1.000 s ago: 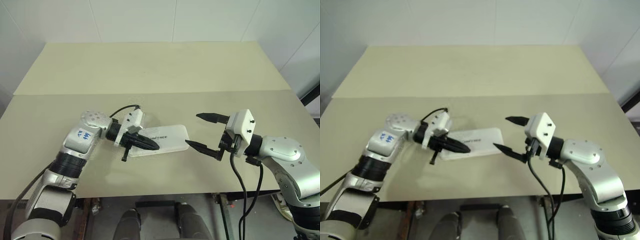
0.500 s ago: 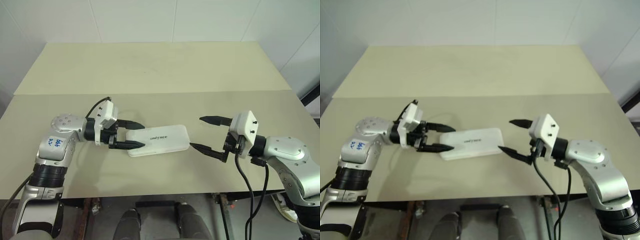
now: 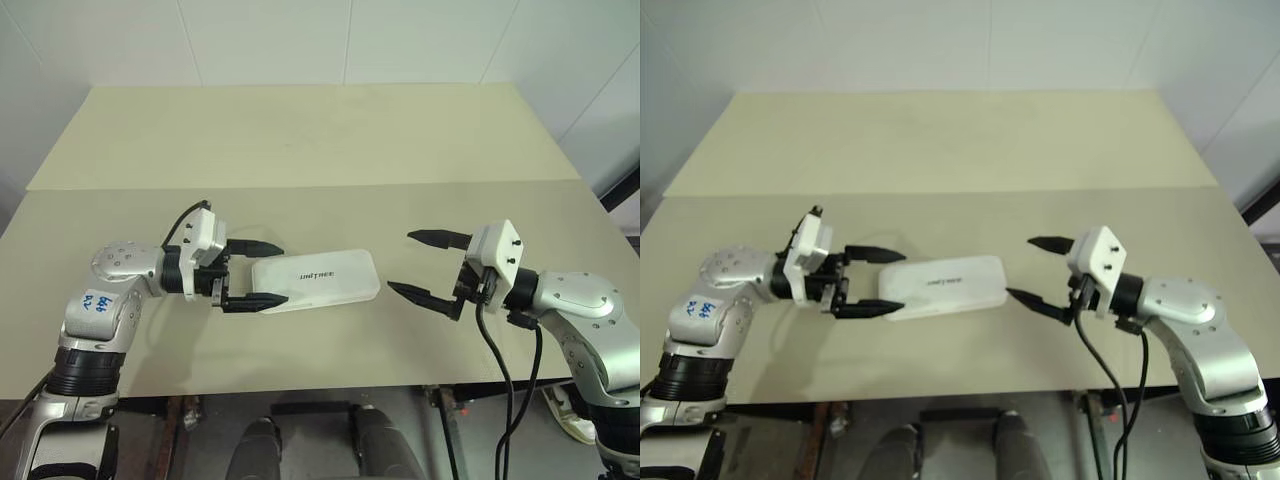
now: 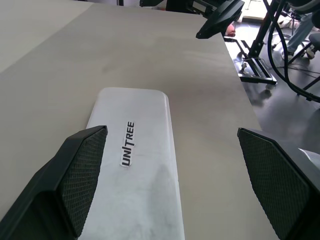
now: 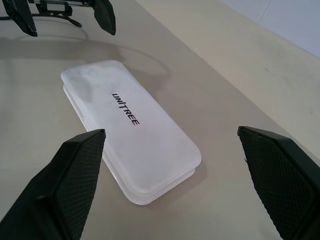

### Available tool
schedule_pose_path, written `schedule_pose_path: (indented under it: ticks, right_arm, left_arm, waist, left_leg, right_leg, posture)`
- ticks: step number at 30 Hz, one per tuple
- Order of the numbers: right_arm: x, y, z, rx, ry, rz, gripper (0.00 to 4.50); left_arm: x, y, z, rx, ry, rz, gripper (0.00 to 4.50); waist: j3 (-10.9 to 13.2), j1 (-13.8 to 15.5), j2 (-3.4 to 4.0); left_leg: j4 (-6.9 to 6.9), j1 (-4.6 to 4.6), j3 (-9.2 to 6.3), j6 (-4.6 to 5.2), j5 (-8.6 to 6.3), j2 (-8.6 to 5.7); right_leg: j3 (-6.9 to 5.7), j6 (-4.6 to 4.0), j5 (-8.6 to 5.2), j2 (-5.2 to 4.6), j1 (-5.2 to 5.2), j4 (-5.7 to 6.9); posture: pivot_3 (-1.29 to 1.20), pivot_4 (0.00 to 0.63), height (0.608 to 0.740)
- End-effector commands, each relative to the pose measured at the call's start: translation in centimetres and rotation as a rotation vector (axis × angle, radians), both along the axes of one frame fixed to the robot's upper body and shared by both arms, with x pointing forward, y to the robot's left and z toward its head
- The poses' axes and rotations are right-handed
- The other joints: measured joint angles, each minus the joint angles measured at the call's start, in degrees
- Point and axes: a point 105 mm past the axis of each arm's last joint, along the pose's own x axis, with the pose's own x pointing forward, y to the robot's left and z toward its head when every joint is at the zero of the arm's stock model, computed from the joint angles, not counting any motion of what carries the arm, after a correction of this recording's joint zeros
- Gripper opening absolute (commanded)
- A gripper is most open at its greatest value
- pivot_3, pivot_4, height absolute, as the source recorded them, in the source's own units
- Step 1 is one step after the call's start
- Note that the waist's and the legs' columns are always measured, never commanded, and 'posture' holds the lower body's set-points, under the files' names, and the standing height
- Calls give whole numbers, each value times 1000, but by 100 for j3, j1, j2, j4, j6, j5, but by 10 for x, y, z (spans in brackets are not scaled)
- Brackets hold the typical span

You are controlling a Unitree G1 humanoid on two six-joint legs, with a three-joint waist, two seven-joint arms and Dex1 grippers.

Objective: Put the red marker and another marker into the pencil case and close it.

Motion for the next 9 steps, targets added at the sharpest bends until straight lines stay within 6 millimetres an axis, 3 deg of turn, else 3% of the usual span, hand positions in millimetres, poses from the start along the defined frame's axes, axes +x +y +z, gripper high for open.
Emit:
schedule_pose_path:
  ticks: [1,9]
  right_arm:
    - [-1,-5,13,-10,-62,-4,4500]
    - [5,-8,13,8,-72,-30,4500]
  left_arm:
    - [6,0,14,-42,-88,23,4468]
    - [5,-4,12,-64,-112,59,4468]
  waist:
    - [0,3,0]
    - [0,-8,0]
  left_leg:
    - [1,0,0,0,0,0]
    - [1,0,1,0,0,-1]
  right_leg:
    - [0,0,0,0,1,-1]
    - [1,4,2,-1,2,-2]
  posture:
    - [0,150,740]
    - [0,150,740]
